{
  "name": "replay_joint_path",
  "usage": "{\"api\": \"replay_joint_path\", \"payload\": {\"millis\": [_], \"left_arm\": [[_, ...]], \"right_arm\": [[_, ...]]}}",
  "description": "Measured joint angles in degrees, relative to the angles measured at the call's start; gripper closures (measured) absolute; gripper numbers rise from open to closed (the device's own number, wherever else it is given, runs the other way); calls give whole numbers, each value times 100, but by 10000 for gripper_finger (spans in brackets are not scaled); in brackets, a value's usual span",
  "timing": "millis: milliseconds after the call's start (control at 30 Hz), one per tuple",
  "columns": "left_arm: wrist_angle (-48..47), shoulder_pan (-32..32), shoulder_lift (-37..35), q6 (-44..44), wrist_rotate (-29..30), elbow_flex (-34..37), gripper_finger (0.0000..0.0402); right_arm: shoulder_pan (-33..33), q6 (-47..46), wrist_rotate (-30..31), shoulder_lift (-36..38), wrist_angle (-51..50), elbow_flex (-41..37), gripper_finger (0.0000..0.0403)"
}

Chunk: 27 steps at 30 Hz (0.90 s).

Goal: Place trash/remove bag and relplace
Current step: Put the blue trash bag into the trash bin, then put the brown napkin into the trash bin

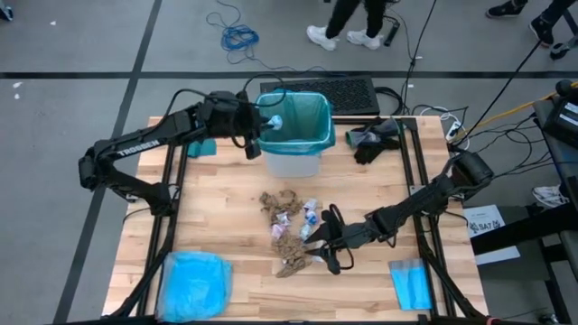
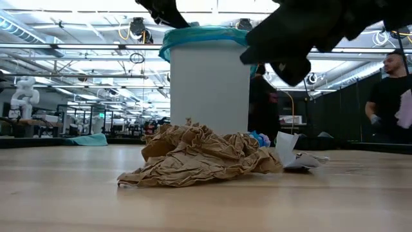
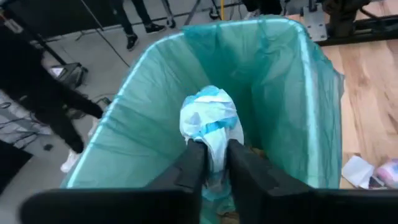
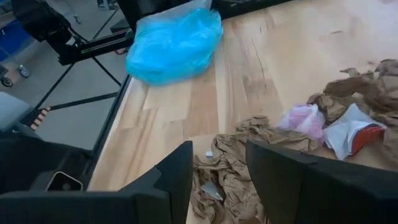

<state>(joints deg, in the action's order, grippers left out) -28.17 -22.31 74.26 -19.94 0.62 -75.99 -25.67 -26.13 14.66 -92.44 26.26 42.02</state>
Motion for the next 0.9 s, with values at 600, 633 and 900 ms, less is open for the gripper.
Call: {"api": "replay_joint_path", "payload": {"millis": [600, 633, 900], "left_arm": [[161, 427, -123, 170, -339, -369, 153], [139, 513, -153, 170, -339, -438, 153], [-214, 1242, -301, 166, 11, -744, 152]], "right_arm": [[7, -173, -168, -1004, 449, 2, 237], [7, -170, -166, -1054, 507, 2, 236], [37, 20, -153, -1493, 917, 107, 236]]}}
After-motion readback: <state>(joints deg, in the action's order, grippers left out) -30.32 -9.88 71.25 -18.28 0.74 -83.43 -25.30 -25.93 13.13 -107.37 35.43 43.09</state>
